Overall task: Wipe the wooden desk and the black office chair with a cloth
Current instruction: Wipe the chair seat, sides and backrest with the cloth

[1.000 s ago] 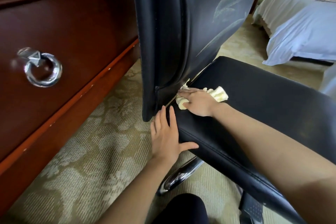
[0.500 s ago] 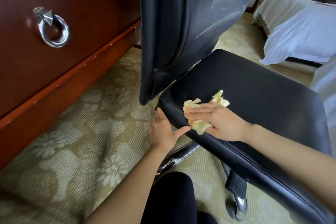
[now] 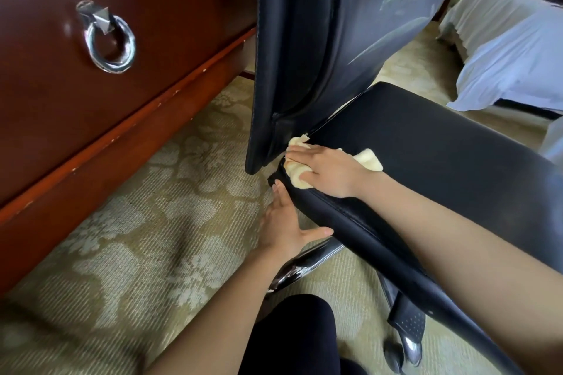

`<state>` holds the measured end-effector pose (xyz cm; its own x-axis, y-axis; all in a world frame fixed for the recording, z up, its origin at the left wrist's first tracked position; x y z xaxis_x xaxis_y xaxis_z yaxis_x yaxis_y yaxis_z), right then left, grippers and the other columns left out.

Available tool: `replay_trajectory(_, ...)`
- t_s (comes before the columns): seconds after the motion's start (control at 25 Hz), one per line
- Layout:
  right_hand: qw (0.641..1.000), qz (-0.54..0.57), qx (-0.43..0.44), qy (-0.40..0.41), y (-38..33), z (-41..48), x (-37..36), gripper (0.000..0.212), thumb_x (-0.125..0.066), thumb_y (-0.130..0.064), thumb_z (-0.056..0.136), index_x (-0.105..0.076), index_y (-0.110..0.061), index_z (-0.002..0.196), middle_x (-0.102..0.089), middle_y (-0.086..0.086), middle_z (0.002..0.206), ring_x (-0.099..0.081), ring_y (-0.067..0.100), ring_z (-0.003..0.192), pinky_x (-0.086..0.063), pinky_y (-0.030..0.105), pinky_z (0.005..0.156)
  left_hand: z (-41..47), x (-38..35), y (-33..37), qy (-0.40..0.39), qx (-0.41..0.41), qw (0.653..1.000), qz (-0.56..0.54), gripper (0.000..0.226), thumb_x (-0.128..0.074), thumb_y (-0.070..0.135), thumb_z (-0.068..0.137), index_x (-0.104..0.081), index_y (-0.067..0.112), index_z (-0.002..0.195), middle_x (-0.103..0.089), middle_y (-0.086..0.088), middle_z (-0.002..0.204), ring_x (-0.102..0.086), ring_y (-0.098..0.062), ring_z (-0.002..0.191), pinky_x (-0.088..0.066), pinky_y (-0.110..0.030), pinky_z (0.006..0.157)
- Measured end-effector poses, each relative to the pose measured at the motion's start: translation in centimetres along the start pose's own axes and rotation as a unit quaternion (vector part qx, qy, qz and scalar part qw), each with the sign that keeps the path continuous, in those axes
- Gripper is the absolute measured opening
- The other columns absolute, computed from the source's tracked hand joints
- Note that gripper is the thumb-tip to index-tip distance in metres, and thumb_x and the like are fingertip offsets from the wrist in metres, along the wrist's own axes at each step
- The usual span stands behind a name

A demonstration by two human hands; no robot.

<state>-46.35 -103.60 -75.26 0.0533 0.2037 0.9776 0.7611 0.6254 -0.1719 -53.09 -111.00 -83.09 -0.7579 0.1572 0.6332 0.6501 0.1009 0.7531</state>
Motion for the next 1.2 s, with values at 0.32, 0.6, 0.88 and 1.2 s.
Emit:
replay_trajectory(0.32, 0.998, -0.020, 0.051, 0.015, -0.8, 0.1, -0.4, 0.055, -0.050, -0.020, 0.090, -0.037, -0.025, 0.143, -0.027, -0.008, 0.154, -0.022, 0.014, 0.142, -0.023, 0.035, 0.114, 0.4, -0.2, 0.3, -0.013, 0.007, 0.999, 0.029, 0.136, -0.078, 0.059, 0.062, 0.012, 0.006, 0.149, 0.003, -0.011, 0.159, -0.010, -0.025, 0.146, -0.022, -0.043, 0.116)
replay_trajectory(0.6, 0.989, -0.121, 0.088, 0.005, -1.5, -7.8, -0.9, 0.046, -0.054, -0.029, 0.087, -0.051, -0.032, 0.133, -0.031, -0.011, 0.151, -0.035, 0.017, 0.135, -0.029, 0.043, 0.108, 0.8, -0.1, 0.1, -0.041, 0.017, 0.998, 0.043, 0.141, -0.080, 0.050, 0.065, 0.029, 0.006, 0.143, 0.009, -0.011, 0.159, -0.008, -0.026, 0.146, -0.023, -0.043, 0.116)
replay_trajectory(0.88, 0.987, -0.158, 0.025, -0.013, -1.2, -15.7, -1.4, 0.041, -0.062, -0.035, 0.081, -0.061, -0.031, 0.122, -0.047, -0.013, 0.141, -0.051, 0.017, 0.120, -0.044, 0.041, 0.096, 0.9, 0.8, 0.0, -0.043, 0.026, 0.996, 0.075, 0.138, -0.079, 0.052, 0.066, 0.023, 0.003, 0.145, 0.008, -0.013, 0.159, -0.008, -0.031, 0.146, -0.020, -0.043, 0.117)
replay_trajectory(1.2, 0.984, -0.177, -0.013, 0.005, -1.7, -24.2, -2.3, 0.031, -0.056, -0.037, 0.075, -0.072, -0.030, 0.100, -0.063, -0.015, 0.119, -0.062, 0.014, 0.096, -0.054, 0.032, 0.076, -1.8, 0.5, 2.4, 0.067, 0.014, 0.995, 0.068, 0.114, -0.076, 0.035, 0.077, 0.008, 0.010, 0.150, 0.015, -0.013, 0.158, 0.004, -0.030, 0.146, -0.007, -0.045, 0.118)
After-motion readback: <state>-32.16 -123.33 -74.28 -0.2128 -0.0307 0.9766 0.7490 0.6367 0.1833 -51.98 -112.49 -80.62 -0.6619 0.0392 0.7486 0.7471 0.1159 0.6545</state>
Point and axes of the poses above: each hand's wrist, its own z-axis towards the middle knuckle, its own x-axis out of the back of the hand, y = z × x, the point moved 7 cm from there along z, towards the middle knuckle
